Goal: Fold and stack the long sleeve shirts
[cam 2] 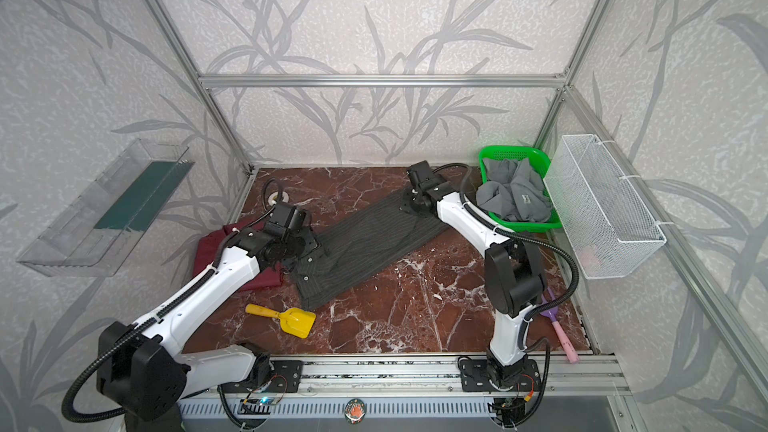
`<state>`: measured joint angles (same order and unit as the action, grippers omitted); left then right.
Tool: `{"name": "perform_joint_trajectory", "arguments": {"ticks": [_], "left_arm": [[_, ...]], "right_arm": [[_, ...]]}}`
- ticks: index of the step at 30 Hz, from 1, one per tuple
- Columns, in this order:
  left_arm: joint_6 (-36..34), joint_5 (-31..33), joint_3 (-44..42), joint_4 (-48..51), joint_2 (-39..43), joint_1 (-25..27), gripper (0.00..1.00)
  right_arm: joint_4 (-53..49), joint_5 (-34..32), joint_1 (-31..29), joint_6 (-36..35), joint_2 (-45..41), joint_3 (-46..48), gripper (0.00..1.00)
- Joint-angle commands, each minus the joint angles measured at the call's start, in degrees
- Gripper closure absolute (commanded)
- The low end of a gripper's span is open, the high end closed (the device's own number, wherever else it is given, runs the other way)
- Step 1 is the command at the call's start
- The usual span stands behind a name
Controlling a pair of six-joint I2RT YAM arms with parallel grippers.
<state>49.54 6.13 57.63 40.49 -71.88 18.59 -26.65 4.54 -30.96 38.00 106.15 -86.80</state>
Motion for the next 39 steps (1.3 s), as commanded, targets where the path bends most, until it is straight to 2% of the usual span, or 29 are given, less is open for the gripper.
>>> {"name": "perform_joint_trajectory", "arguments": {"ticks": [1,5,8,14,19,28,32,35,39], "left_arm": [[-5.15,2.41,1.17,3.04,-2.54,-4.05,0.36],[-5.42,0.31,0.83,1.25,-4.11,-7.95,0.36],[-5.42,-0.15,0.47,-0.14,-4.19,-9.08,0.36],[-4.99,-0.92,-0.93,-1.12,-4.59,-9.47,0.36],[-4.38,-1.24,-2.66,-2.32,-4.27,-9.51,0.36],[-4.27,-1.65,-2.95,-2.77,-3.74,-9.69,0.36],[-4.32,-2.23,-2.8,-2.96,-3.7,-9.72,0.36],[-4.05,-3.92,-3.01,-3.56,-3.81,-9.75,0.36],[-3.4,-7.49,-3.78,-5.35,-4.52,-9.72,0.36]], "right_arm": [[5.83,7.6,-6.87,4.15,1.51,3.56,0.57],[9.15,8.48,-13.85,5.4,4.46,3.42,0.58],[9.73,8.38,-16.96,5.73,7.98,2.56,0.59],[10.53,6.64,-18.69,8.04,12.37,4.16,0.62],[9.7,3.83,-18.82,8.14,12.53,6.68,0.63],[9.23,-2.02,-18.05,6.68,6.24,20.0,0.64],[9.44,-0.88,-15.53,6.52,3.7,25.86,0.65],[8.49,-1.14,-12.58,5.39,-1.26,31.2,0.65],[3.75,-4.2,-8.49,2.1,-12.34,38.57,0.65]]}}
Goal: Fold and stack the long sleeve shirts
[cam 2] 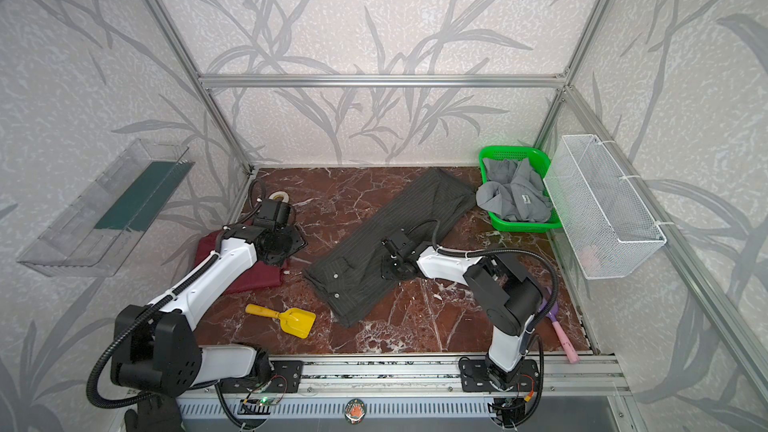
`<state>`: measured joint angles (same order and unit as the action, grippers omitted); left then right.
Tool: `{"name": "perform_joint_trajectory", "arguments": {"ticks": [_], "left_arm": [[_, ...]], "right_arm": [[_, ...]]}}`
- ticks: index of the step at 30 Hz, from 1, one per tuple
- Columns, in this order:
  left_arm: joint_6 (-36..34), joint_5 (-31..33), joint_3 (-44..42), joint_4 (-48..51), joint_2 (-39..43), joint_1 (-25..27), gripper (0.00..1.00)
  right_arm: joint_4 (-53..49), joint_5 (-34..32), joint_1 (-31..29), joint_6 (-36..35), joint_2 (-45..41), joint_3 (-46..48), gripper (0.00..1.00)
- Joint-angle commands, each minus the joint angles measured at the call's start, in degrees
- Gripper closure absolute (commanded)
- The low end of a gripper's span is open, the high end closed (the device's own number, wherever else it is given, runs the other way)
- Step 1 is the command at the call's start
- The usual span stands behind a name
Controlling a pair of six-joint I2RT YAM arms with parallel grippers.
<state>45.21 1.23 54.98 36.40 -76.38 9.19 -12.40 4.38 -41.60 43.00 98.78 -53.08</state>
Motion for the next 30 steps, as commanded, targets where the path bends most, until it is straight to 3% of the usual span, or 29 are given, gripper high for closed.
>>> {"name": "perform_joint_trajectory", "arguments": {"ticks": [1,7,11,13,22,27,30], "left_arm": [[1.1,-3.76,-1.29,-1.84,-0.26,-0.24,0.36],[0.93,-12.09,-2.43,-6.51,-5.22,0.79,0.37],[0.1,-15.09,-2.31,-9.67,-9.48,4.65,0.37],[-0.53,-15.47,-2.12,-10.98,-11.06,7.0,0.37],[-0.19,-17.8,-3.59,-16.56,-16.22,13.76,0.37],[1.54,-18.7,-7.14,-20.4,-15.74,15.1,0.38],[3.28,-19.45,-9.79,-23.36,-14.78,16.04,0.38]], "right_arm": [[-12.24,-4.64,3.07,-3.62,-7.48,5.99,0.65],[-20.84,-3.69,6.32,-8.14,-21.44,9.22,0.61],[-24.24,-9.07,7.64,-8.15,-29.97,7.2,0.57],[-23.38,-9.22,11.45,-8.78,-31.23,6.8,0.52],[-17.08,-2.2,24.67,-9.97,-13.19,-1.06,0.52],[-9.98,2.98,26.75,-6.89,-3.47,-2.95,0.53],[-7.38,2.47,26.66,-4.05,0.6,-4.19,0.54]]}}
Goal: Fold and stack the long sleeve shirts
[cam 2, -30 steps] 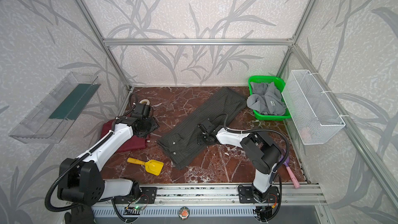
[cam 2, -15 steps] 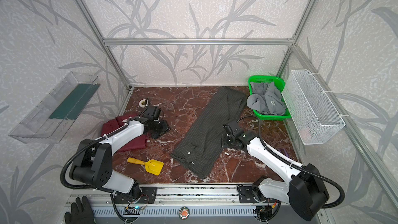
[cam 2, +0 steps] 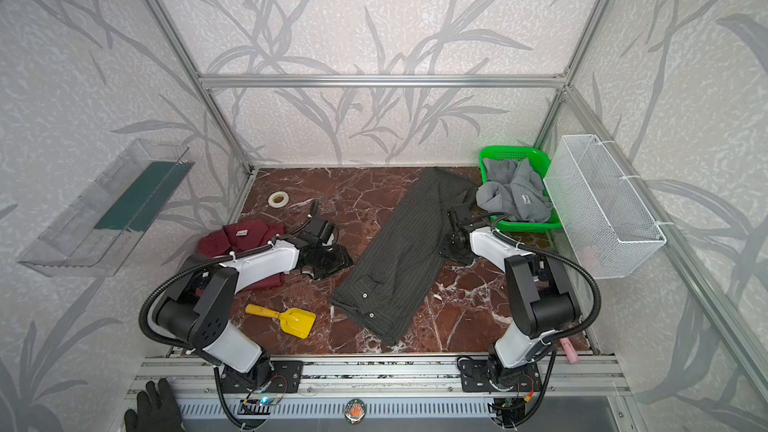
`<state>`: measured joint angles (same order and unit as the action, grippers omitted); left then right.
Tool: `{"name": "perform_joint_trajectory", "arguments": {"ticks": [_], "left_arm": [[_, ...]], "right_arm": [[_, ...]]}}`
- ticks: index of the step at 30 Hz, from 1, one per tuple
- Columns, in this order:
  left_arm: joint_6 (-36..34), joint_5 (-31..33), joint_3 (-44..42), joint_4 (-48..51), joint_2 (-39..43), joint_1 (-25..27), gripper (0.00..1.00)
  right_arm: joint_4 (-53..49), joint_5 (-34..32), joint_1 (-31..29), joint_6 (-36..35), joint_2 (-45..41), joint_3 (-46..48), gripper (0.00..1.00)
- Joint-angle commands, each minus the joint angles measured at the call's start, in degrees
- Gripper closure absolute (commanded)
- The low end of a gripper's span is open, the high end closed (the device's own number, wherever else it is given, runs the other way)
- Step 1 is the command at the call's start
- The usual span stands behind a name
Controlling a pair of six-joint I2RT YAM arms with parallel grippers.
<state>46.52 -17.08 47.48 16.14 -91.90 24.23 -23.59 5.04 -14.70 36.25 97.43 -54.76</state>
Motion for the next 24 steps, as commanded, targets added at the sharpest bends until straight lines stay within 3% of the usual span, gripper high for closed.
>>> {"name": "perform_joint_trajectory", "arguments": {"ticks": [1,8,16,21,24], "left_arm": [[2.68,-1.38,-3.3,-4.33,0.92,1.61,0.38],[7.74,-2.75,-9.4,-11.77,1.83,5.83,0.38],[14.23,-0.23,-15.19,-16.96,3.53,13.39,0.38],[18.75,1.63,-17.8,-21.37,3.08,18.64,0.38],[20.61,1.96,-18.38,-22.99,2.17,21.78,0.39]], "right_arm": [[3.44,1.42,-0.24,2.93,3.65,-3.81,0.53],[2.45,3.22,-1.61,3.24,13.72,-13.28,0.54],[-1.27,5.96,-4.2,1.14,25.66,-26.0,0.55],[-2.62,4.8,-8.1,-1.73,27.52,-30.27,0.55],[-7.76,-0.06,-8.86,-3.29,26.64,-31.86,0.55]]}}
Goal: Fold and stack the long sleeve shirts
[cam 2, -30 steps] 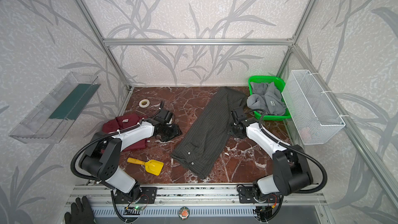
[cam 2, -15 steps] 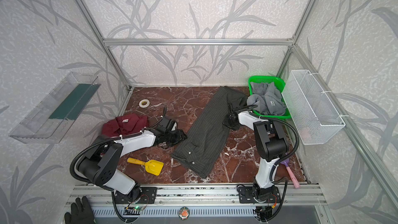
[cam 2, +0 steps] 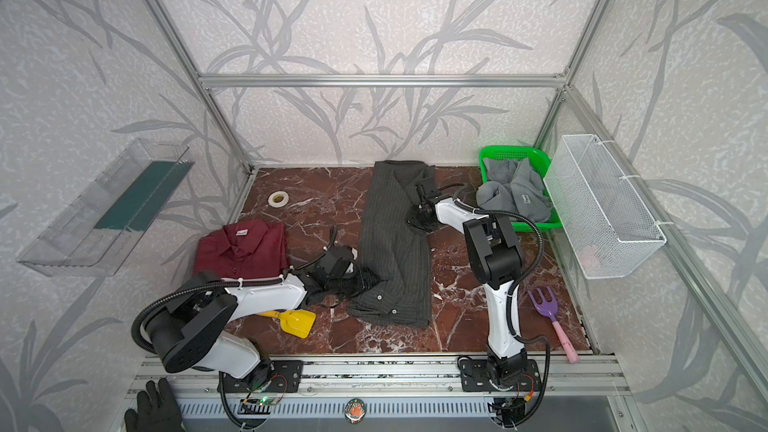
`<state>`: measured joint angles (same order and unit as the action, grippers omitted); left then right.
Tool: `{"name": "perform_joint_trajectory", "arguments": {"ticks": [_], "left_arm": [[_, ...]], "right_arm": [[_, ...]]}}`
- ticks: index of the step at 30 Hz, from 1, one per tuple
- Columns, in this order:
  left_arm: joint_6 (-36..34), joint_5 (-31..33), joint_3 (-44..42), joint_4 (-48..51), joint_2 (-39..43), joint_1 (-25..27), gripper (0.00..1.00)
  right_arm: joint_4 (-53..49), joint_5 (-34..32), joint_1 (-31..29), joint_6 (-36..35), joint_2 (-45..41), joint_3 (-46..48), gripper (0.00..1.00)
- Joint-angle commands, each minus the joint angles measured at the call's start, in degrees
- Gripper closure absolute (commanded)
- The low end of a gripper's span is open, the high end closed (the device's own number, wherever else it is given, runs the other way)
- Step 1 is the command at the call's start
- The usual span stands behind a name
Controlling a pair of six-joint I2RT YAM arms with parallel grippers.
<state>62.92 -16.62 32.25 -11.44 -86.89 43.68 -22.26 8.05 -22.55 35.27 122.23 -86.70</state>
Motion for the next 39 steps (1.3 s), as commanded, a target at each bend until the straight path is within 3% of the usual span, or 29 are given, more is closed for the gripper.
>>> {"name": "perform_joint_trajectory", "arguments": {"ticks": [1,5,10,15,21,26,30,34,39], "left_arm": [[4.4,1.51,-3.37,4.74,-2.58,2.91,0.39],[3.27,3.14,-5.17,10.66,4.25,3.19,0.4],[-0.3,8.76,-3.17,28.1,16.98,3.52,0.39],[-1.06,9.5,-1.26,34.09,21.24,3.53,0.39],[-4.63,9.86,4.4,35.21,18.09,3.45,0.39],[-10.13,10.62,12.71,39.8,11.99,3.46,0.38],[-10.46,13.66,14.59,41.56,9.6,3.11,0.38],[-9.99,11.63,11.66,37.04,8.81,2.73,0.38],[-6.9,6.43,5.3,29.23,8.25,2.78,0.38]], "right_arm": [[-9.37,-3.64,-0.65,-2.48,0.65,1.22,0.55],[-8.5,-3.2,1.48,-3.43,-7.36,7.56,0.54],[-9.71,-0.96,0.29,-4.95,-19.59,13.25,0.54],[-8.4,5.8,-2.9,-3.98,-27.53,18.54,0.56],[-1.26,14.81,-7.05,0.23,-30.4,28.91,0.63],[5.94,16.12,-12.04,0.9,-31.18,35.15,0.66],[11.88,15.76,-15.95,4.37,-30.99,38.89,0.74],[4.78,9.72,-17.18,2.18,-30.31,38.32,0.78],[-4.76,7.42,-17.54,-3.01,-30.5,36.77,0.78]]}}
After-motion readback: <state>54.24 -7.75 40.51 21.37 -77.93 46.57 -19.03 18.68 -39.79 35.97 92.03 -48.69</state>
